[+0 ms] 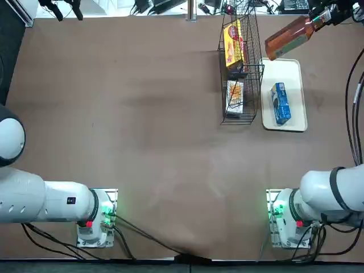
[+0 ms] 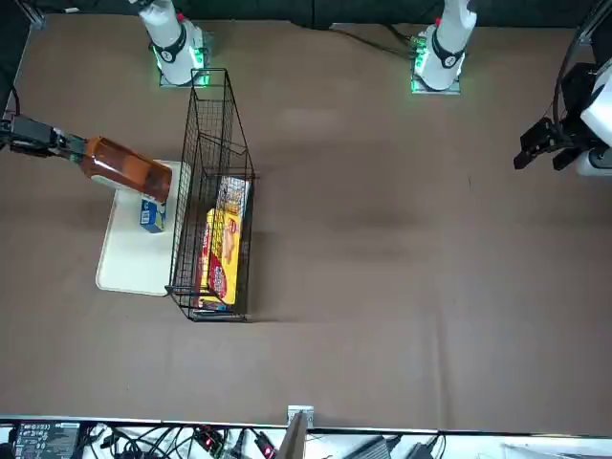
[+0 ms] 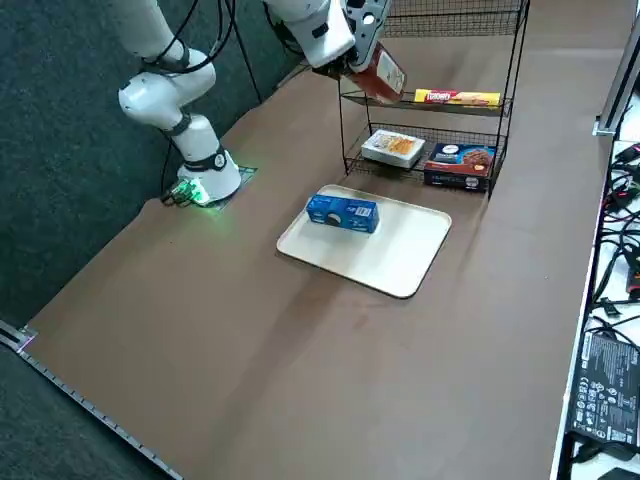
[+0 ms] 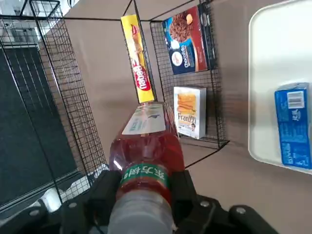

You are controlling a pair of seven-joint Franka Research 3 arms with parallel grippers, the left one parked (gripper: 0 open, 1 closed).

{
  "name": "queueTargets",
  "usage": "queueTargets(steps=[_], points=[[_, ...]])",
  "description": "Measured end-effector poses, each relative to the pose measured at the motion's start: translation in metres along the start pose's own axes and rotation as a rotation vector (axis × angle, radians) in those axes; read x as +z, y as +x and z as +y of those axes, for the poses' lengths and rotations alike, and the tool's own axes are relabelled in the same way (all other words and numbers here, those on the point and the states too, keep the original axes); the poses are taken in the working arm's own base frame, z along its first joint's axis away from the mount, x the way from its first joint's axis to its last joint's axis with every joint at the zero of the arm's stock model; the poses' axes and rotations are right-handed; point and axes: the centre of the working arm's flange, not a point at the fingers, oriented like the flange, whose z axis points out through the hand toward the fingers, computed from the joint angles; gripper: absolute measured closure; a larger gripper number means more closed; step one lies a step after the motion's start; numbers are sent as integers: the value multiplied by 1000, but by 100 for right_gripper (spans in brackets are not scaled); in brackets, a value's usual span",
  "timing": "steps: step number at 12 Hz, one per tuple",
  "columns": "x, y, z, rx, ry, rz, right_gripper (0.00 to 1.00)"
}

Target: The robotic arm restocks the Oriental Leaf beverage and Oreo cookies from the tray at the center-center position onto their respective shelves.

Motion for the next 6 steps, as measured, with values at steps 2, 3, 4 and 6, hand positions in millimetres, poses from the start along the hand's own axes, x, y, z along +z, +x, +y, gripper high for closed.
queueTargets(steps=[2,3,4,6], points=[[9,-1,2,7,16,-17,41],[15,-1,3,11,28,-27,41],[21,-2,4,14,41,-37,41],[29,-2,3,15,61,-49,41]])
